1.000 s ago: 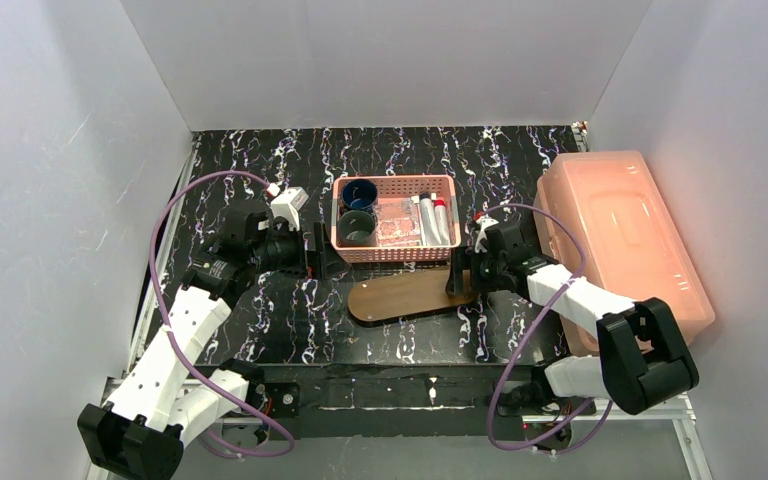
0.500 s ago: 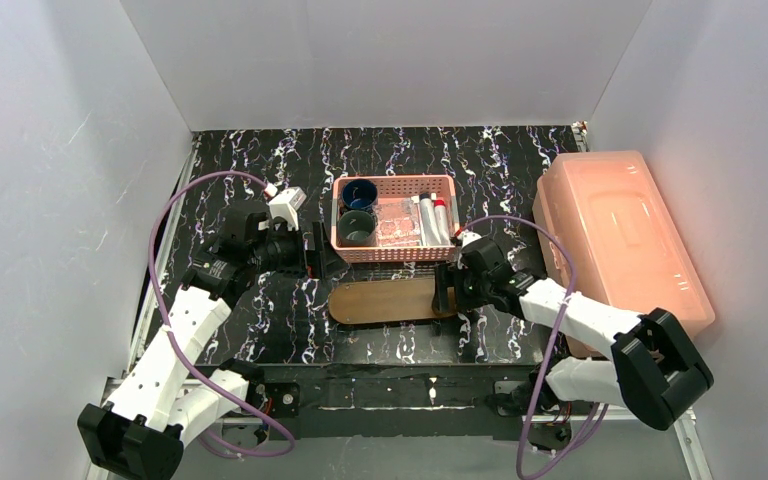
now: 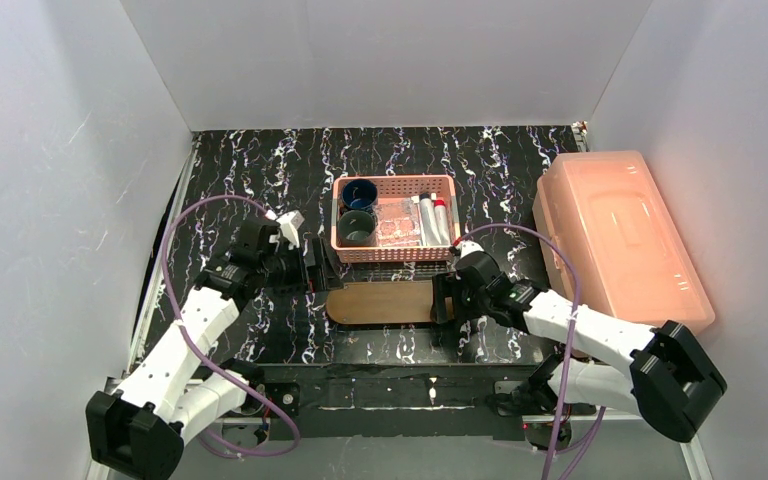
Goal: Prepare toiletry sets of a toothbrush and toothpaste on the tray
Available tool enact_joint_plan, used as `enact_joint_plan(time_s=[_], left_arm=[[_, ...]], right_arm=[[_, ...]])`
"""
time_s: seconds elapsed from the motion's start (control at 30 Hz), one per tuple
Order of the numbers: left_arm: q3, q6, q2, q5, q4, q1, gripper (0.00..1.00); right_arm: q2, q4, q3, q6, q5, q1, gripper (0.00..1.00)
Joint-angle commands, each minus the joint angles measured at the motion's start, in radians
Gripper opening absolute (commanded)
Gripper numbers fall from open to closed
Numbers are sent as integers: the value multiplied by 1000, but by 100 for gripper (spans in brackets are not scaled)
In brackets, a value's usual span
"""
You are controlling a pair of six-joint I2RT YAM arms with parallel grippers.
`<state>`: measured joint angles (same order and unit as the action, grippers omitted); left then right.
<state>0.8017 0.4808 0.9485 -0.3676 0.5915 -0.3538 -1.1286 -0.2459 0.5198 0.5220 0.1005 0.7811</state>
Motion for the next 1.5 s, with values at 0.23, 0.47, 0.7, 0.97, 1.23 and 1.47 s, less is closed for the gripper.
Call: enact_joint_plan(time_s=[0.23,0.47,0.7,0.97,1.23,1.47], left_arm=[[-63,133,99,66,-13,-4,98],[-79,191,215,113,-69,-4,96],[-61,205,332,116,-111,-14,92],[-40,218,444,114,-158,-48,89],[-32,223,497,110,-183,-77,85],[-31,217,493,106,-184,-94,77]], right_arm=[[26,-76,135,-5,138,10,93],[-15,-63,154,8,184,9,93],[-37,-23,134,11,195,-2,93],[-74,67,100,-6,121,-38,93],[-94,133,50,-22,45,-73,93],[-88,166,14,-15,-3,-74,90]])
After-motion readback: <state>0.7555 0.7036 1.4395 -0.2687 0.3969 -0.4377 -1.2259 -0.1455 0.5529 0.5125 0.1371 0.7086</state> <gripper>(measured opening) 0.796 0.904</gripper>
